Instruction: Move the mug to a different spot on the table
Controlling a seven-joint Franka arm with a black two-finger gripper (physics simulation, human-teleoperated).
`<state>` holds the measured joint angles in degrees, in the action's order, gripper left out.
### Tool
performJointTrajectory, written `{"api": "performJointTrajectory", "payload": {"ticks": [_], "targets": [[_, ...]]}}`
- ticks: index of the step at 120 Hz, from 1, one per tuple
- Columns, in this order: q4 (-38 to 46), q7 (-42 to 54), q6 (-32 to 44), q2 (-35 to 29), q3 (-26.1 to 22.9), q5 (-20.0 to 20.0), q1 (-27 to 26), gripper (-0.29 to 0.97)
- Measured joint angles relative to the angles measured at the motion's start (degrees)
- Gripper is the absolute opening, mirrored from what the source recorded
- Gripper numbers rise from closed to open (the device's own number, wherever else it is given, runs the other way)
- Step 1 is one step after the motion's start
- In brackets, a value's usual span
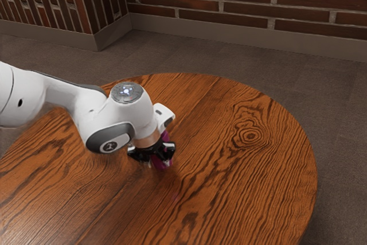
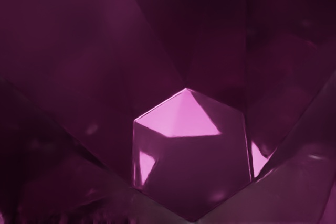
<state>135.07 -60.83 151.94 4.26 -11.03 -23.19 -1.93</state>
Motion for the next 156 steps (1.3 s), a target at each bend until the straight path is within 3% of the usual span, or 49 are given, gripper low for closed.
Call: {"api": "performJointTrajectory", "payload": {"ticks": [44,84,116,140,156], "targets": [[-4.1,1.1,-0.7,0.7,2.6,-1.9,1.3,0.14],[-6.9,3.0,-1.0,4.8,2.7,-3.2,5.7,0.14],[-9.5,4.7,-0.9,9.9,2.8,-3.0,6.6,0.22],[-10.8,5.6,-0.8,12.1,2.8,-2.9,6.6,0.09],[-11.1,6.1,-0.7,13.0,2.8,-2.8,6.7,0.26]]}}
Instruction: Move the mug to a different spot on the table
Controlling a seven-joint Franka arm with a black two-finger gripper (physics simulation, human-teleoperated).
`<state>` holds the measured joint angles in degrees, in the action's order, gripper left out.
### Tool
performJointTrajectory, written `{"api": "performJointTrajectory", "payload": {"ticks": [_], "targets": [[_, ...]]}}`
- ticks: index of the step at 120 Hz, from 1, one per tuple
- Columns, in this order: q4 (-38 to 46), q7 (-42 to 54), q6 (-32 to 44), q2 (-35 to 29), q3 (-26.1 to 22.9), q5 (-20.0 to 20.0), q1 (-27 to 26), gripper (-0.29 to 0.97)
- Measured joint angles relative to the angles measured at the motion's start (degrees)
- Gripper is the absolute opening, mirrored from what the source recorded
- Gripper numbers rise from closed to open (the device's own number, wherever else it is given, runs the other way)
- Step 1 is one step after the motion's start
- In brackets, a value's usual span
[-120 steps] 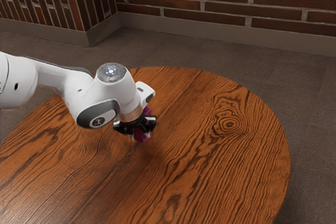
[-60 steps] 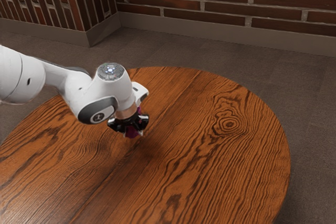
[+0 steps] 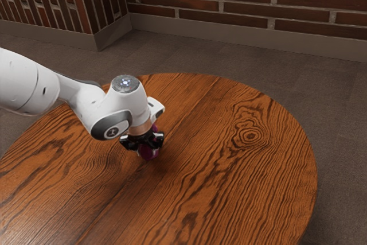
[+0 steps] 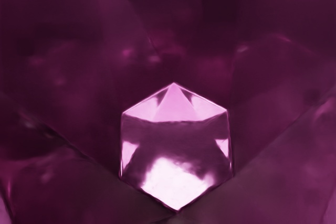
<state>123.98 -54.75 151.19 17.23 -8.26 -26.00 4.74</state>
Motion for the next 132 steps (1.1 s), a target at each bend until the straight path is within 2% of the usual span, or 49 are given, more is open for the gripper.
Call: {"api": "performJointTrajectory", "payload": {"ticks": [15,32,68,72,87,97,110,120,132], "targets": [[0.0,0.3,0.0,0.2,0.0,0.1,0.1,0.44],[0.4,0.6,0.0,-1.6,-0.1,0.1,0.3,0.56],[8.3,1.6,-1.0,-17.3,-1.6,0.7,-0.9,0.65],[8.1,2.3,-1.7,-18.1,-1.7,2.8,-1.3,0.65],[0.0,8.5,-8.6,-18.6,-1.4,16.4,-3.0,0.67],[-4.9,14.1,-15.2,-18.6,-1.2,21.8,-3.5,0.67],[-6.7,22.0,-21.5,-18.9,-0.8,24.9,-3.4,0.67],[-8.8,30.0,-25.9,-18.9,-0.4,25.8,-2.8,0.68],[-15.0,39.8,-32.1,-18.2,0.8,25.9,-2.3,0.68]]}}
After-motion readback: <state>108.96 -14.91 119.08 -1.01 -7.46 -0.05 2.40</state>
